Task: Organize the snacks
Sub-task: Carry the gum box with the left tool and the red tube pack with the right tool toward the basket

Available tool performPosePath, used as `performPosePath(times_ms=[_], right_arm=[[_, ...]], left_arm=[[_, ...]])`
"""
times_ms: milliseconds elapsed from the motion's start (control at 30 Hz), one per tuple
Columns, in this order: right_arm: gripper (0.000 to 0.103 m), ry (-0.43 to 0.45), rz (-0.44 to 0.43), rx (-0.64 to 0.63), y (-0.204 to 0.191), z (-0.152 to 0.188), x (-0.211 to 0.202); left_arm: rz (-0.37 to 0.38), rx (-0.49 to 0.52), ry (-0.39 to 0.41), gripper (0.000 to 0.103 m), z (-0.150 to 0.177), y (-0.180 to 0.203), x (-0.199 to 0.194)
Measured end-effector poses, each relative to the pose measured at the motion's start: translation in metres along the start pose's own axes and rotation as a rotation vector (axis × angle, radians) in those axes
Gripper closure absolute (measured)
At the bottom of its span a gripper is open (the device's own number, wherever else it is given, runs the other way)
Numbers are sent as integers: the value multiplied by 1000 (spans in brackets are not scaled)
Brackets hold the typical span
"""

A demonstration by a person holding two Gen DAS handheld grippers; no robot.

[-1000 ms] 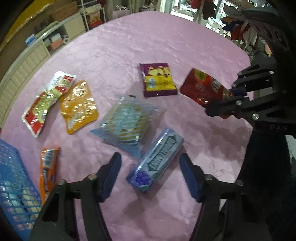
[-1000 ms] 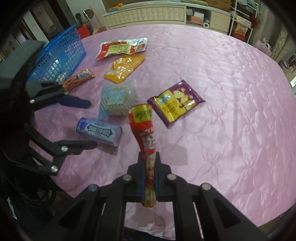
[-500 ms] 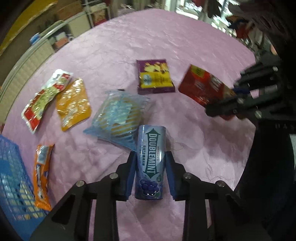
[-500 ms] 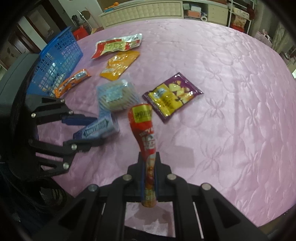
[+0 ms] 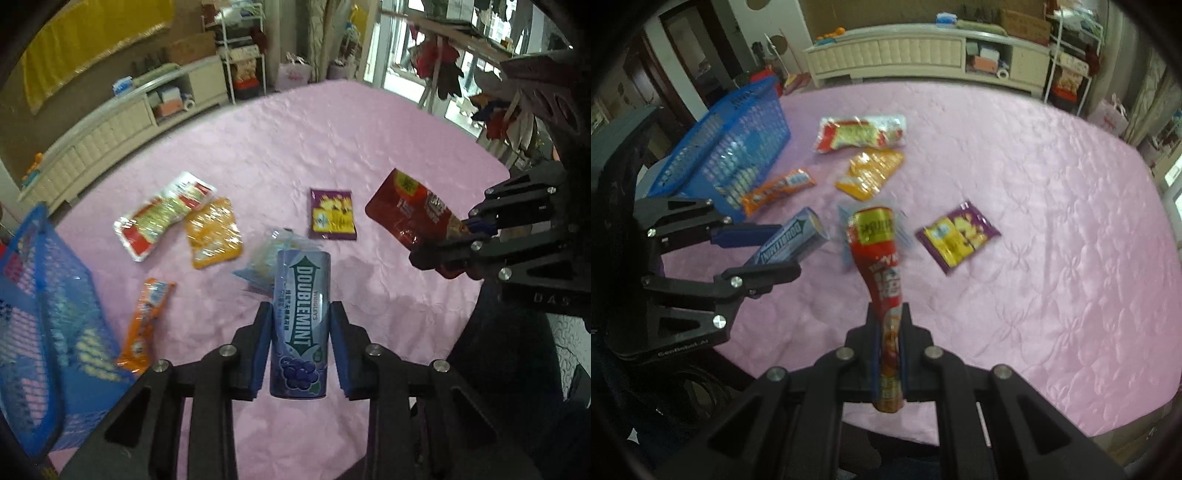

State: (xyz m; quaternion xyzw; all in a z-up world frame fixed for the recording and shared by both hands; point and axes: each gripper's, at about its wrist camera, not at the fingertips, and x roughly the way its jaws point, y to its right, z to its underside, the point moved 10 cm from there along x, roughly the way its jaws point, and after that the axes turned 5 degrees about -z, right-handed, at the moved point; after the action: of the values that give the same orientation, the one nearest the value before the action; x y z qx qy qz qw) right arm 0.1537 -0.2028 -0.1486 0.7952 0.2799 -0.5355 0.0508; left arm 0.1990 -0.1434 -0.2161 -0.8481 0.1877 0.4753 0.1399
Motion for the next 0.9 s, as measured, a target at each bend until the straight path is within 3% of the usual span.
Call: performPosePath(times_ms=[233, 500, 900], right_arm=[[92, 68, -12, -59, -39, -28, -22], [92, 101, -40, -148, -92, -64, -31], [92, 113, -97, -289, -173, -123, -20]], left_arm=[[-84, -81, 80, 74, -10, -40, -55], [-130, -166, 145, 74, -1, -87, -109], [-221, -274, 151, 74, 25, -171, -143]])
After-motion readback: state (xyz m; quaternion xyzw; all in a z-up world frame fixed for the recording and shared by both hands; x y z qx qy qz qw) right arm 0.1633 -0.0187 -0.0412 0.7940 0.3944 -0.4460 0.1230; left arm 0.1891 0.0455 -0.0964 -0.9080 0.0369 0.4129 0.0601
